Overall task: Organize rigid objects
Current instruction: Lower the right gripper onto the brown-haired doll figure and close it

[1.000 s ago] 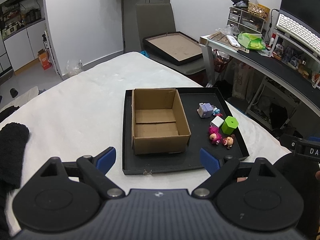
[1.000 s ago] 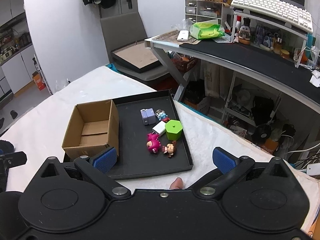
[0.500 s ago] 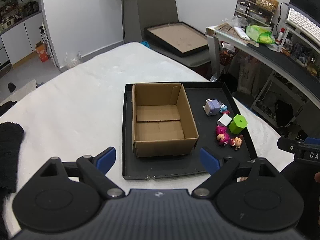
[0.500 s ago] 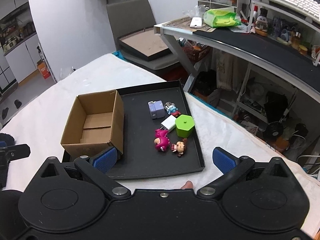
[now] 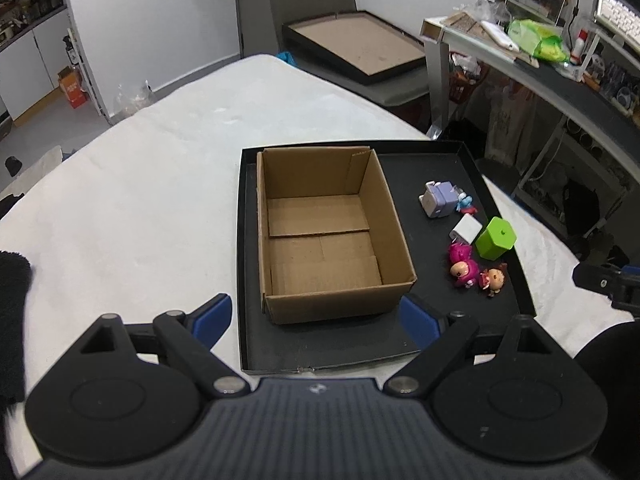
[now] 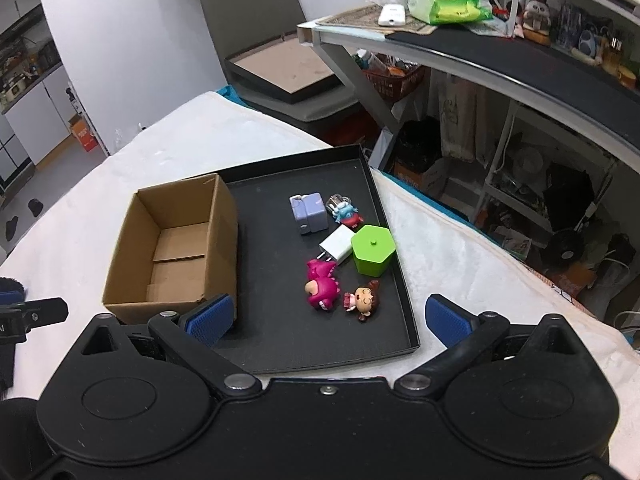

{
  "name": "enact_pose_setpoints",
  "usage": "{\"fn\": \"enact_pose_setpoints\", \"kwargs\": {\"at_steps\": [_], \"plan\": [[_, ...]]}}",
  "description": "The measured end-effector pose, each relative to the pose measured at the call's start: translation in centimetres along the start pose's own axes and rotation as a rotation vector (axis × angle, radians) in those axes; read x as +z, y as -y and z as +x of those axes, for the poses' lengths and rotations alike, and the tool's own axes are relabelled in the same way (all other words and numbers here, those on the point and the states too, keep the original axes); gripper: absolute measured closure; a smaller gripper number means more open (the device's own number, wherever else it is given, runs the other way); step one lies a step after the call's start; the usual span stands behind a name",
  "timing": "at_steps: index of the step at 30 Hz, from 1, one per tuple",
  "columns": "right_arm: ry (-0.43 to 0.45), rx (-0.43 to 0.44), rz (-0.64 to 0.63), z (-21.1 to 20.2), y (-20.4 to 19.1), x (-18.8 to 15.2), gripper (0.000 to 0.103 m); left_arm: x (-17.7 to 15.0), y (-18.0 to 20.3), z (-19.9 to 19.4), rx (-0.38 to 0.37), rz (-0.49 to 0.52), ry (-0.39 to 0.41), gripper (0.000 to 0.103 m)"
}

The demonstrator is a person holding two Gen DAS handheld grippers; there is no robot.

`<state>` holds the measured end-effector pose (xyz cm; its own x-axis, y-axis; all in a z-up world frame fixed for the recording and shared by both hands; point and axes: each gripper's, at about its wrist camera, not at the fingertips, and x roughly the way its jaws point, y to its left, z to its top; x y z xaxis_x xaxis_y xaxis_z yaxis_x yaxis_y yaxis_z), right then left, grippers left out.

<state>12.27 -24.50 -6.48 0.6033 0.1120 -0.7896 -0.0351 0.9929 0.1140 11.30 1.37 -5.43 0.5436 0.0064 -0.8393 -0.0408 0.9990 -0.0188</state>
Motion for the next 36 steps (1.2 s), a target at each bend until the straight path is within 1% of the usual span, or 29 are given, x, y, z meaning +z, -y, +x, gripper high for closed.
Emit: {"fn": "enact_pose_setpoints", "kwargs": {"at_steps": [5,8,14,16,17,18,20,23,25,27,29,34,36], "plan": [[-0.035,-0.004,0.017,1.5,0.7,1.0,0.000,1.5,-0.2,1.8,-0.007,-0.005,-0.037,0.013],[-0.048,-0.003,0.026,2.3,1.1,1.5,0.000,2.7,-0.4,2.9,-0.005,0.000,-0.037,0.013],[-0.045,0.010,0.048,3.3,2.0,2.3,0.001,4.1,-1.0,4.8,0.003,-0.004,-0.061,0.013],[-0.052,0.011,0.056,3.9,2.3,2.4,0.008,4.3,-1.4,5.3,0.006,-0.008,-0.066,0.013],[-0.057,0.016,0.061,4.2,2.4,2.4,0.013,4.3,-1.6,5.5,0.009,-0.010,-0.069,0.014],[-0.060,0.021,0.066,4.5,2.5,2.4,0.015,4.4,-1.8,5.8,0.012,-0.015,-0.071,0.014],[-0.059,0.028,0.075,5.0,2.8,2.3,0.016,4.5,-2.3,6.3,0.015,-0.027,-0.078,0.014],[-0.061,0.047,0.095,5.8,3.0,2.2,0.025,4.6,-3.1,6.9,0.020,-0.050,-0.082,0.016],[-0.072,0.060,0.119,6.5,3.3,2.2,0.029,4.6,-3.6,7.6,0.034,-0.051,-0.086,0.016],[-0.094,0.069,0.140,7.5,3.5,2.1,0.036,4.6,-4.0,8.5,0.036,-0.065,-0.100,0.020],[-0.131,0.061,0.157,8.6,3.5,2.0,0.038,4.7,-4.5,9.4,0.035,-0.081,-0.117,0.027],[-0.203,0.038,0.210,11.3,3.6,1.7,0.041,4.5,-5.3,11.7,0.014,-0.118,-0.161,0.039],[-0.230,0.028,0.246,12.3,3.8,1.5,0.048,4.4,-5.6,12.5,0.014,-0.129,-0.175,0.045]]}}
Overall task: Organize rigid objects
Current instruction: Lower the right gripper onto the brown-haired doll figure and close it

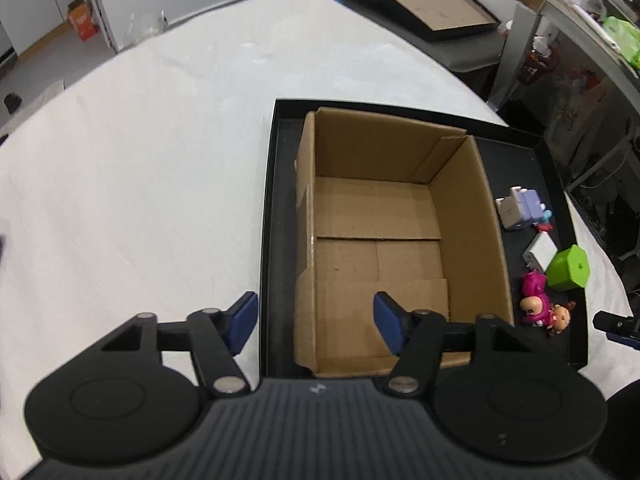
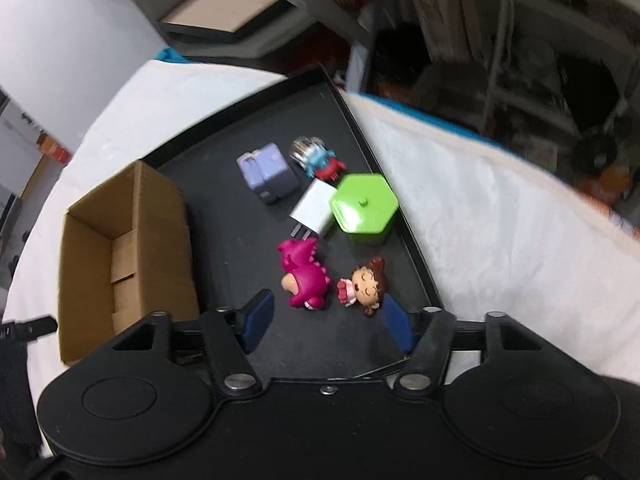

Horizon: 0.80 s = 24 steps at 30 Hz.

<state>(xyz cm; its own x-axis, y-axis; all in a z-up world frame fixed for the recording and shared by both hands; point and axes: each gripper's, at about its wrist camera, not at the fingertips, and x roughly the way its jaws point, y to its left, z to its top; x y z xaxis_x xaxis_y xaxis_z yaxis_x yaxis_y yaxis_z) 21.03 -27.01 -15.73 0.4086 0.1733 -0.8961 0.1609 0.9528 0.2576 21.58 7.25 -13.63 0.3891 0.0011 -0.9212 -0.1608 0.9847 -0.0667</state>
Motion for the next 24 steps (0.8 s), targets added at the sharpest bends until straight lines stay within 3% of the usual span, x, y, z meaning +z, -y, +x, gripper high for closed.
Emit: {"fn": "enact_pose_setpoints", "kwargs": {"at_steps": [5,11,15,19,24], "plan": [[-0.050,-0.042,0.091,2.8,0.8,0.7,0.060,0.3,-0.6,2.1,-0.017,-0.028,-0.053,0.062],[-0.116,-0.041,0.185,5.7,1.7,1.7,0.064,1.1,-0.5,3.8,-0.052,-0.045,-0.112,0.071],[-0.155,-0.061,0.215,7.0,2.3,2.2,0.064,1.4,-0.5,4.8,-0.035,-0.052,-0.148,0.074],[-0.190,-0.090,0.197,8.3,2.1,2.7,0.063,1.5,-0.8,5.2,-0.034,-0.076,-0.166,0.075],[-0.208,-0.124,0.145,9.8,1.4,2.8,0.060,1.2,-1.0,6.0,-0.017,-0.076,-0.187,0.084]]}}
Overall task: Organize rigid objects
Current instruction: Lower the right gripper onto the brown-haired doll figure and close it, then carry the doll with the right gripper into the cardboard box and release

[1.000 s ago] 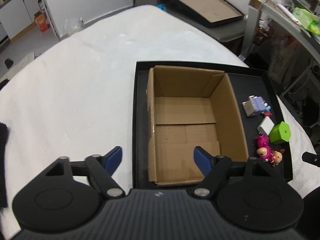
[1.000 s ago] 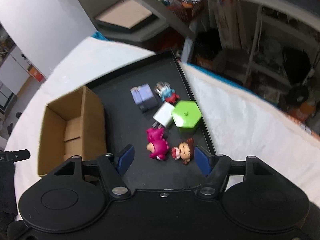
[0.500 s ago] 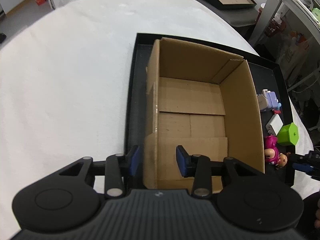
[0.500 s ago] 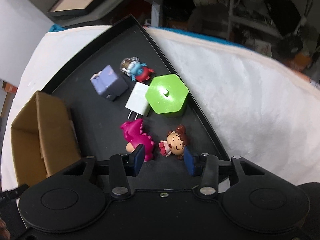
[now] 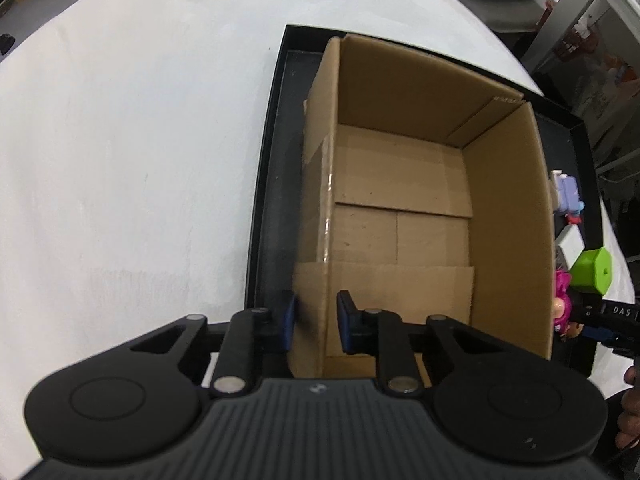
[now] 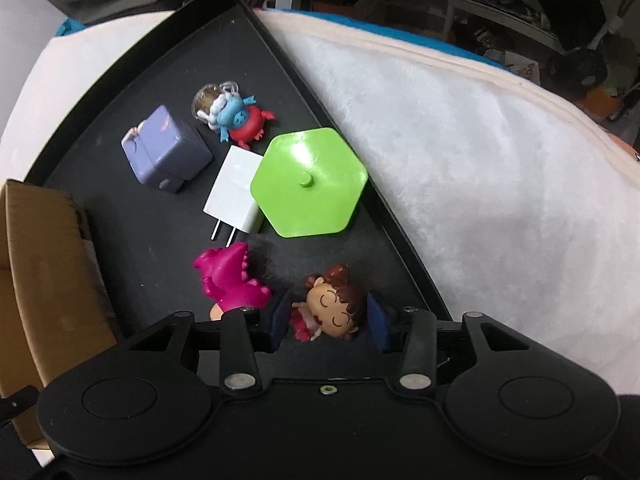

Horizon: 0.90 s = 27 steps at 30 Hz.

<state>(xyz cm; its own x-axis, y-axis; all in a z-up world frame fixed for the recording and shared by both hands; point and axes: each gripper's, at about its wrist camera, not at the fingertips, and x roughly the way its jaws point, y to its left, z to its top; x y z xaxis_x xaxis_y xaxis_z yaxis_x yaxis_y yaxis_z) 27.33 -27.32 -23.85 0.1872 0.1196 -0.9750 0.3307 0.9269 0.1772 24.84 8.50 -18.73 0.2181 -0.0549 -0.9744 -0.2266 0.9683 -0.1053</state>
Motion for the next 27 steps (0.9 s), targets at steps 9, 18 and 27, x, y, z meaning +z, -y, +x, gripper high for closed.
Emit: {"fn": "enact_pose_setpoints", "kwargs": {"at_steps": [9,18,27], "plan": [[0.014,0.033,0.001,0.3,-0.1,-0.3,0.069,-0.4,0.3,0.4,0.037,0.028,0.008,0.090],[0.063,0.058,-0.014,-2.4,-0.1,-0.8,0.069,-0.5,0.3,0.4,0.026,0.004,-0.008,0.090],[0.122,0.097,-0.070,-5.8,-2.0,-1.3,0.069,-0.5,0.4,0.5,0.025,0.006,-0.012,0.089]]}}
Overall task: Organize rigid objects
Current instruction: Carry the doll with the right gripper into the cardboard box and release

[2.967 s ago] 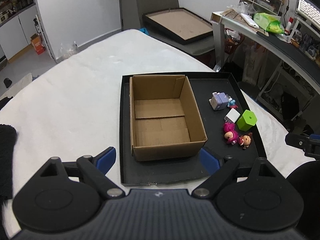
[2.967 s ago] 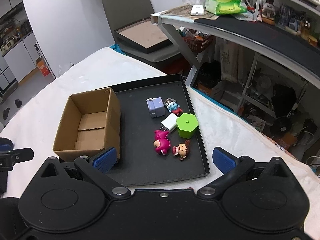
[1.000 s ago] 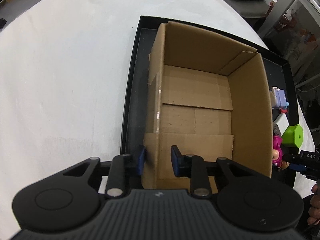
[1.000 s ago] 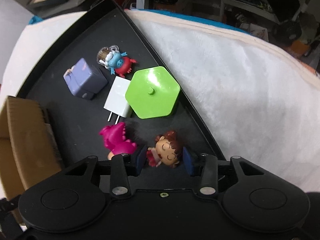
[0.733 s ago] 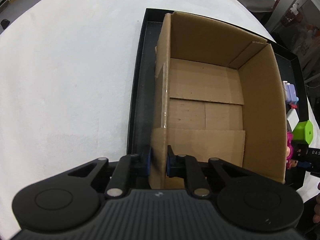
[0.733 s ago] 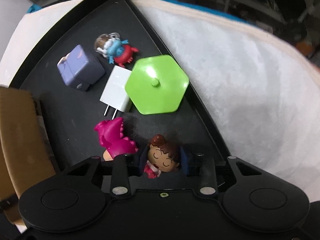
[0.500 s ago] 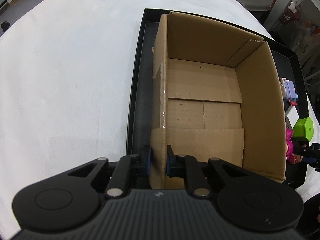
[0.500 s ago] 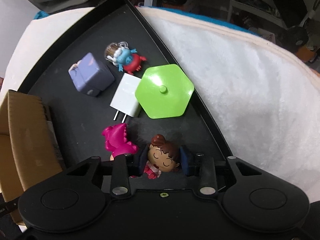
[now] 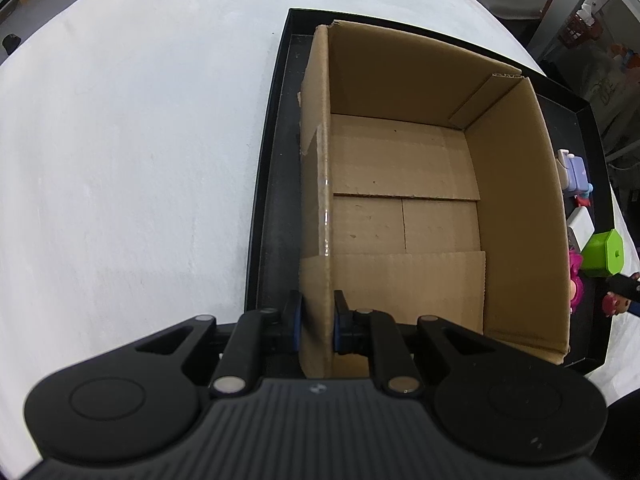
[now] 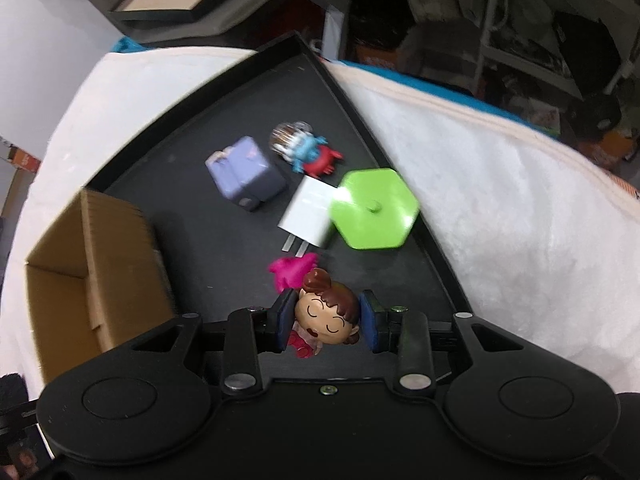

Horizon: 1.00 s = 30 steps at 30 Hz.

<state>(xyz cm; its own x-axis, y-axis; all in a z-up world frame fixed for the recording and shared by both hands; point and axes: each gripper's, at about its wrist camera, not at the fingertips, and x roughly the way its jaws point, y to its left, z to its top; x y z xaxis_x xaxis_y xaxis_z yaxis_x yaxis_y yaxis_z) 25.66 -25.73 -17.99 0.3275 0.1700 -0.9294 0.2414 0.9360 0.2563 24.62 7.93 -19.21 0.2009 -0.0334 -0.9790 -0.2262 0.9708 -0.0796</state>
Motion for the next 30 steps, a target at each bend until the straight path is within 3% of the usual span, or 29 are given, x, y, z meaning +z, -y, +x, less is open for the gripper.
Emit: {"fn": "enact_pose_setpoints", "kwargs": {"at_steps": [16,30], "plan": [[0.085,0.074,-0.109,-2.8,-6.0,-0.3,0.069,-0.2,-1.0,0.2,-0.060,-0.047,-0.014,0.089],[0.113,0.143,-0.209,-3.6,-11.8,-0.4,0.069,0.4,-1.3,0.2,-0.057,-0.018,0.004,0.089]]}}
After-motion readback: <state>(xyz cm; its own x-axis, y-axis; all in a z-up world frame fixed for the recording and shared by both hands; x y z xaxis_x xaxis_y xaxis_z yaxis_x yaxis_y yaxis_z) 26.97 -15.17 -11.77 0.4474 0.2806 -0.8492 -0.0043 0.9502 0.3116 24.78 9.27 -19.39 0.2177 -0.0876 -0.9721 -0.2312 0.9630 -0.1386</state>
